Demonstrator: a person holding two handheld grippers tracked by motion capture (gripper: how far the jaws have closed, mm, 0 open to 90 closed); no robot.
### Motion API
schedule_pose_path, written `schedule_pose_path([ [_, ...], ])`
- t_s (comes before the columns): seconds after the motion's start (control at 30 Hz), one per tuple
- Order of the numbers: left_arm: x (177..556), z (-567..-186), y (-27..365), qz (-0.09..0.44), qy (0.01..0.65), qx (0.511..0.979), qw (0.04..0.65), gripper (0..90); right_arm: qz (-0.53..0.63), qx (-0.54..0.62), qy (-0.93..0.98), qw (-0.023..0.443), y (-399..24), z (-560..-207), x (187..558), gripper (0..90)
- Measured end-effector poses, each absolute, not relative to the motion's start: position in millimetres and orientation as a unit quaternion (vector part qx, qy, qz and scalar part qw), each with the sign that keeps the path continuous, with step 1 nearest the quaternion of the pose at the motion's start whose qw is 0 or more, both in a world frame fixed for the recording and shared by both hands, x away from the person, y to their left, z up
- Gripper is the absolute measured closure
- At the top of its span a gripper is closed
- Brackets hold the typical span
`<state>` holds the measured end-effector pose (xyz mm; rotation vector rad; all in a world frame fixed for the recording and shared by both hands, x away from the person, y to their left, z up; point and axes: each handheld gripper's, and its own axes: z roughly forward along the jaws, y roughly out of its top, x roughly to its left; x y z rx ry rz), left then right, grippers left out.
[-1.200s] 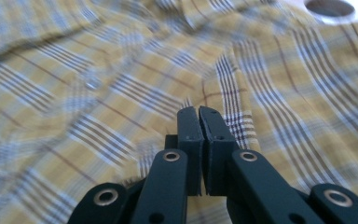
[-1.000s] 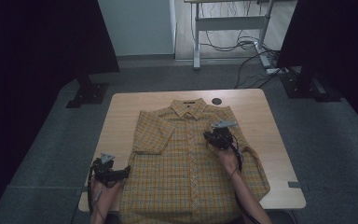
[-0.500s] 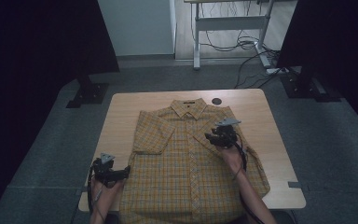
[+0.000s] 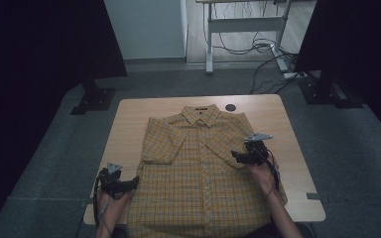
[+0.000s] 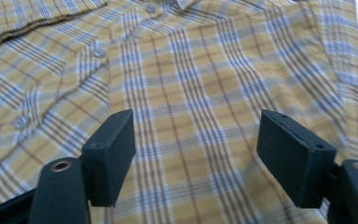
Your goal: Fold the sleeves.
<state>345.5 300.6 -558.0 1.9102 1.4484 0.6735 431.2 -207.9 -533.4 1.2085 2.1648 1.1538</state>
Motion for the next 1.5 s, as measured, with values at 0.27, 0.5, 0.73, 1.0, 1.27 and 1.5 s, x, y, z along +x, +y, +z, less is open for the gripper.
schedule_pose_path([
  [0.27,345.4,-558.0,300.2,0.256,0.551,0.727,0.320,5.5,0.397,0.442,0.777,0.210,-229.2,-537.0,415.5,20.0],
  [0.5,345.4,-558.0,299.9,0.257,0.552,0.726,0.320,5.5,0.378,0.462,0.772,0.219,-250.2,-540.3,406.5,13.4],
  [0.73,345.4,-558.0,299.9,0.257,0.552,0.726,0.320,5.5,0.346,0.489,0.765,0.237,-277.7,-551.8,400.5,11.6],
  [1.0,345.4,-558.0,299.8,0.257,0.552,0.726,0.320,5.5,0.326,0.540,0.728,0.270,-312.5,-562.9,407.0,15.0],
  [1.27,345.5,-558.0,299.8,0.256,0.552,0.727,0.320,5.1,0.338,0.574,0.701,0.255,-331.3,-567.5,412.3,15.0],
  [1.5,345.5,-558.1,299.7,0.256,0.551,0.727,0.319,4.9,0.355,0.574,0.704,0.222,-326.9,-556.4,405.8,7.7],
])
